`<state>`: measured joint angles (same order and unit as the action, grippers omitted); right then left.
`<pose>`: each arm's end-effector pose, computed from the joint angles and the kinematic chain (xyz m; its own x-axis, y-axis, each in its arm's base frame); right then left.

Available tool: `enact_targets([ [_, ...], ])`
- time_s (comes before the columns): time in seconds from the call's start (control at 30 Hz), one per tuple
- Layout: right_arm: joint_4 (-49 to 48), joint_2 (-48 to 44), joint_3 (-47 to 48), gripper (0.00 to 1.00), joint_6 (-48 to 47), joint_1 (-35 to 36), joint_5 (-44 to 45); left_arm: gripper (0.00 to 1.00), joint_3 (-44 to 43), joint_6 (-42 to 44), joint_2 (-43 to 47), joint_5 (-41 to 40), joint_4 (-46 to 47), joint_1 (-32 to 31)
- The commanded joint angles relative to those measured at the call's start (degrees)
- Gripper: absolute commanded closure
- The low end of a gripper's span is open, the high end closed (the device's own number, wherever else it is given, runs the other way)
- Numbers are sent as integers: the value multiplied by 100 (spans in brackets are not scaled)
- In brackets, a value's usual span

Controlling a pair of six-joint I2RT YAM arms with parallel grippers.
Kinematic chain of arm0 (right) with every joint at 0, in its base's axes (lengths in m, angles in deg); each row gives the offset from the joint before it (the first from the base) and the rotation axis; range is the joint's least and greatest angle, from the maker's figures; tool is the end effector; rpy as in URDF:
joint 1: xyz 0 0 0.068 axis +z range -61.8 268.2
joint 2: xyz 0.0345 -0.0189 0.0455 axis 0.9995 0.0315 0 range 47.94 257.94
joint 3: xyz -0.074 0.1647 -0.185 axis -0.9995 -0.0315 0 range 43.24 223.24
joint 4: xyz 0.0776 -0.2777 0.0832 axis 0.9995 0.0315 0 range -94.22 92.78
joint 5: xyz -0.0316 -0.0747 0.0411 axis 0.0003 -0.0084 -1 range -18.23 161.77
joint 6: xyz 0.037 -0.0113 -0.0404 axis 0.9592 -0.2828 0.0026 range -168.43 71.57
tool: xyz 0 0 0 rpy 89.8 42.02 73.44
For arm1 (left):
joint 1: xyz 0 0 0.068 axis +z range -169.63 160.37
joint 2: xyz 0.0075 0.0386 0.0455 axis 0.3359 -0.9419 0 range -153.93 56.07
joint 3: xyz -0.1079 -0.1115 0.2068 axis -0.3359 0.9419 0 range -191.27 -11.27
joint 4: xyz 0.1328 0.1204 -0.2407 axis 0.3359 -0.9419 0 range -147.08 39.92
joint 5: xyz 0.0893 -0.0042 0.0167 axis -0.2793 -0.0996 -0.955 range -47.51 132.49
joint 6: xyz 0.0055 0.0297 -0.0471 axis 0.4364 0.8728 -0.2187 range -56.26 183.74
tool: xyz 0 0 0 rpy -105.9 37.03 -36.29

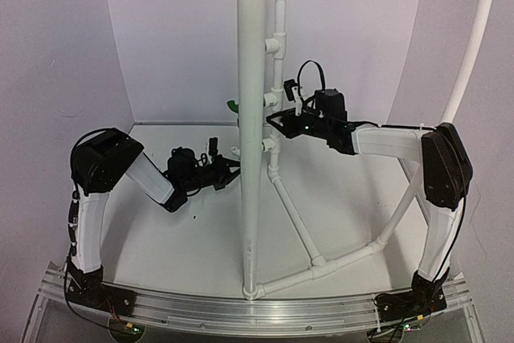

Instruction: Install the water faucets

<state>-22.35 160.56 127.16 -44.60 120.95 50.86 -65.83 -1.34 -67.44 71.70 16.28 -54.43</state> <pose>0.4161 0.2840 0.2386 -0.2075 -0.0592 -0.9764 -0.7883 0.6011 0.1311 0.3374 -0.2575 0.0712 -0.8303 -0.3869 -0.4011 0.3450 0.2082 -0.9152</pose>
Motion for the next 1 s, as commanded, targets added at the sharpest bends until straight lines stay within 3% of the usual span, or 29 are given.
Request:
enact_targets([
  [0.0,420,38,160,100,613,151,-924,98,-99,-237,-246,-226,639,209],
  [0.53,488,15,142,100,539,136,-898,97,-1008,-41,-361,305,223,563],
  [0.97,495,35,155,100,513,108,-905,97,-1127,582,428,675,-607,540],
])
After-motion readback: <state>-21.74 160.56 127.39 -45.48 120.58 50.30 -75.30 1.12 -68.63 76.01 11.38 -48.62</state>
